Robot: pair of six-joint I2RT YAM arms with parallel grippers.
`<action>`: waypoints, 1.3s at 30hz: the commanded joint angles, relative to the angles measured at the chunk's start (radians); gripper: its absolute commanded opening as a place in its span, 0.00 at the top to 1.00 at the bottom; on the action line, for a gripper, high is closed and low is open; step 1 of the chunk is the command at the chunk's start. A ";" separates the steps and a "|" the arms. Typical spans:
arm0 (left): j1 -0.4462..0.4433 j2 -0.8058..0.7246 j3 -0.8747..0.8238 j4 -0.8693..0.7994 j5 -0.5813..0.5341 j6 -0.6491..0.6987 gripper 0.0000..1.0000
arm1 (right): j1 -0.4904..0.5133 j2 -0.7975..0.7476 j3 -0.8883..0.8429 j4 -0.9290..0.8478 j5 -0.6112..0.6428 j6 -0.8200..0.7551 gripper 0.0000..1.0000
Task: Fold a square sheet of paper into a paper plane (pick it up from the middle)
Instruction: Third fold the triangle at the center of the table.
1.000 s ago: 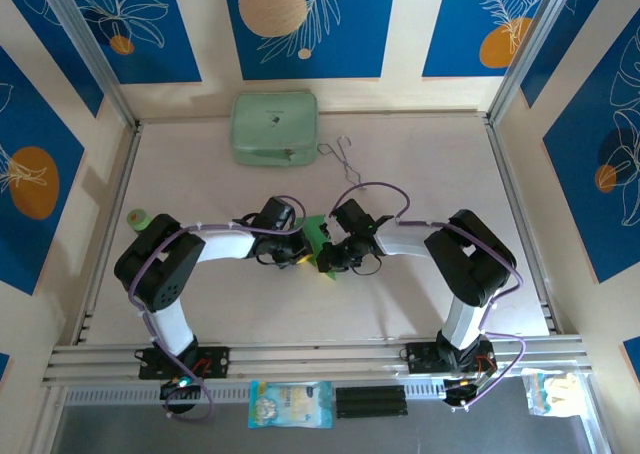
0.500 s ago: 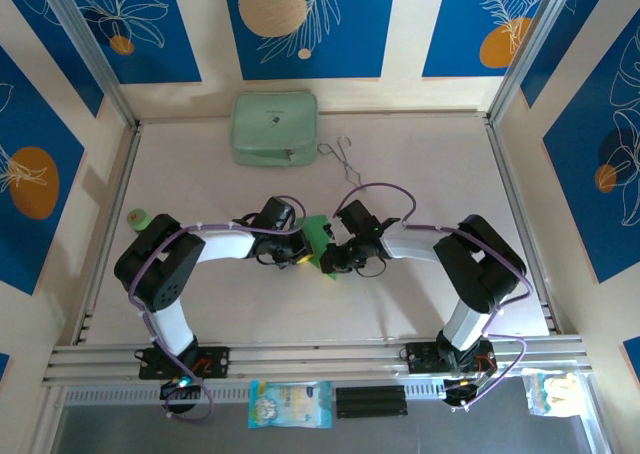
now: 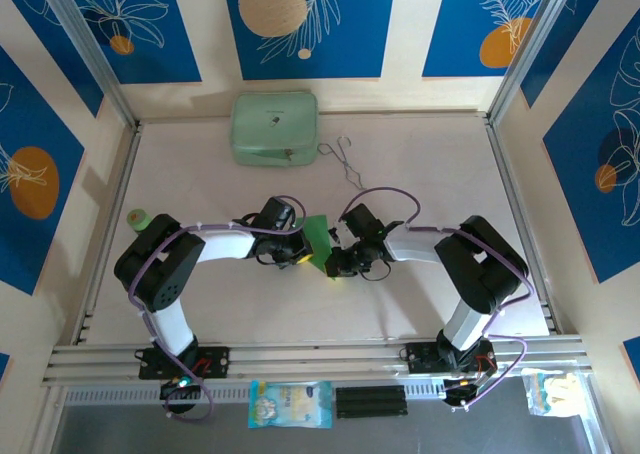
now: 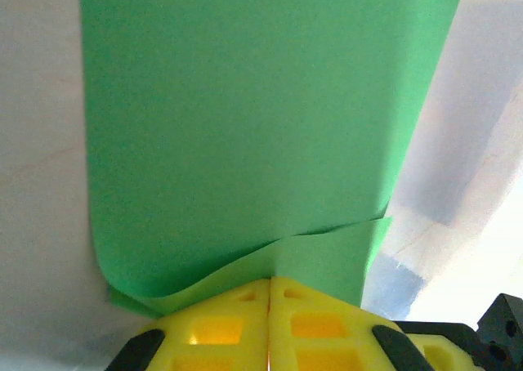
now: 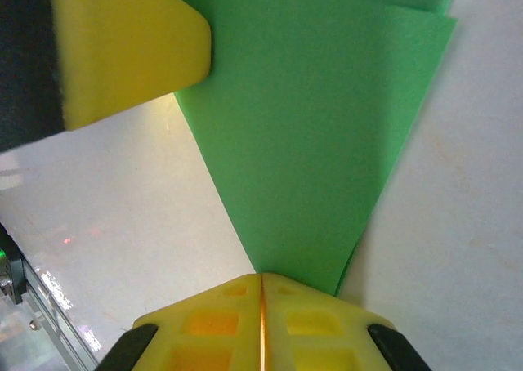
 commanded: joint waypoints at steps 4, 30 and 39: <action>-0.006 0.036 -0.038 -0.095 -0.065 -0.002 0.91 | 0.000 0.020 -0.015 -0.102 0.045 -0.032 0.91; -0.007 0.043 -0.010 -0.102 -0.053 0.006 0.92 | 0.037 -0.224 -0.008 -0.167 0.118 0.039 0.91; -0.007 0.034 -0.003 -0.095 -0.046 0.006 0.92 | 0.068 -0.012 0.131 -0.157 0.152 0.069 0.96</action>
